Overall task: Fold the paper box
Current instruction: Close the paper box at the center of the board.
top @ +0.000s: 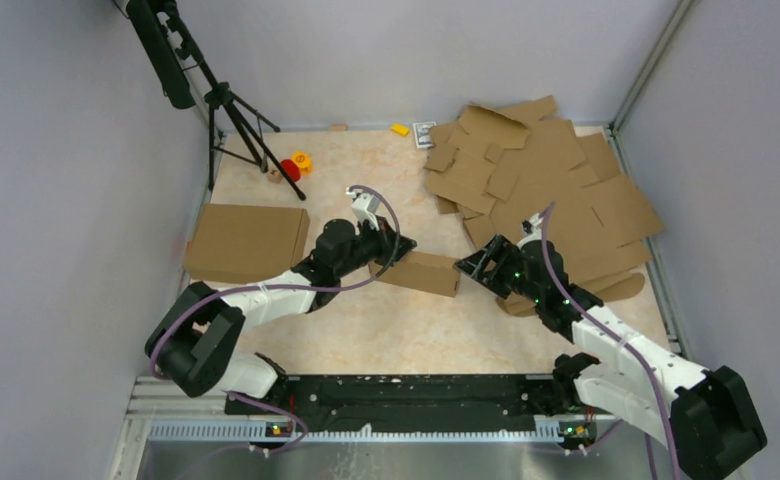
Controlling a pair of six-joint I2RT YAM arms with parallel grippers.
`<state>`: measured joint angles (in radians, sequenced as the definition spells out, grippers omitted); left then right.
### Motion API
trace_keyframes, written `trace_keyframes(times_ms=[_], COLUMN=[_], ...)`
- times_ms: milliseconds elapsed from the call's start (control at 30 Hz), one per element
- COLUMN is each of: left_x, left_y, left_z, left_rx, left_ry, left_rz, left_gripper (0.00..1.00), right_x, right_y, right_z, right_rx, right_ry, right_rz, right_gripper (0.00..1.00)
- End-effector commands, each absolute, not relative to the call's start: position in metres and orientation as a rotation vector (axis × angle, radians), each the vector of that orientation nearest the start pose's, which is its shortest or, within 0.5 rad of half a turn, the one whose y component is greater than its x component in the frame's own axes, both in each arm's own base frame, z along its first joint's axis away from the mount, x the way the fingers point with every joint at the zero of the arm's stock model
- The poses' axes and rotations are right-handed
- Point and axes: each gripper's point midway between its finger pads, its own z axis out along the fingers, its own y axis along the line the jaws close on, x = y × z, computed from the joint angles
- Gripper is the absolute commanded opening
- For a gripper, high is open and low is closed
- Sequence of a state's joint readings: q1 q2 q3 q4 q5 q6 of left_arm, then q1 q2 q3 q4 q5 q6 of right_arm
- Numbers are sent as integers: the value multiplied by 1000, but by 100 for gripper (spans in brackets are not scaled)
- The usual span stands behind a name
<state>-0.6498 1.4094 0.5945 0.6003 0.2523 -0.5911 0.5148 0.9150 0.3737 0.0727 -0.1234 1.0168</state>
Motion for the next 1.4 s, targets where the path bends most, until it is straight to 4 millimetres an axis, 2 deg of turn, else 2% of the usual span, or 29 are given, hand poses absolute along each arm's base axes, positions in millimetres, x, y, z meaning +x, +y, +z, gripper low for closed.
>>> trace_keyframes(times_ms=[0, 67, 167, 300, 433, 467, 567, 700, 833, 933, 967, 1100, 1233, 1367], left_x=[262, 263, 264, 270, 277, 278, 276, 271, 255, 250, 250, 241, 242, 238], left_y=[-297, -298, -301, -308, -312, -312, -310, -304, -302, -302, -303, -314, -325, -347], left_z=[98, 103, 113, 140, 168, 175, 193, 212, 213, 207, 205, 202, 204, 207], left_rx=[311, 316, 335, 364, 401, 411, 422, 417, 437, 447, 452, 505, 504, 547], left_ry=[2127, 2122, 2114, 2081, 2066, 2068, 2064, 2031, 2061, 2072, 2076, 2090, 2061, 2057], left_rz=[-1038, -1039, -1049, -1060, -1037, -1033, -1022, -1027, -1070, -1088, -1092, -1185, -1259, -1345], left_gripper=[0, 0, 0, 1, 7, 9, 13, 18, 17, 7, 0, 0, 0, 0], right_x=[239, 243, 239, 236, 234, 233, 228, 216, 214, 220, 222, 229, 237, 237], right_y=[173, 170, 185, 189, 198, 201, 213, 231, 237, 237, 238, 234, 219, 219], right_z=[119, 139, 162, 182, 204, 208, 216, 211, 192, 193, 194, 188, 176, 174], right_rx=[344, 282, 164, 126, 91, 84, 40, -38, -40, -36, -34, -26, 0, -11], right_ry=[2252, 2217, 2221, 2228, 2166, 2160, 2176, 2207, 2239, 2223, 2215, 2246, 2234, 2230], right_rz=[749, 721, 801, 824, 911, 935, 1017, 1149, 1190, 1177, 1171, 1110, 980, 983], right_gripper=[75, 77, 77, 68, 34, 20, 1, 0, 0, 0, 0, 0, 0, 0])
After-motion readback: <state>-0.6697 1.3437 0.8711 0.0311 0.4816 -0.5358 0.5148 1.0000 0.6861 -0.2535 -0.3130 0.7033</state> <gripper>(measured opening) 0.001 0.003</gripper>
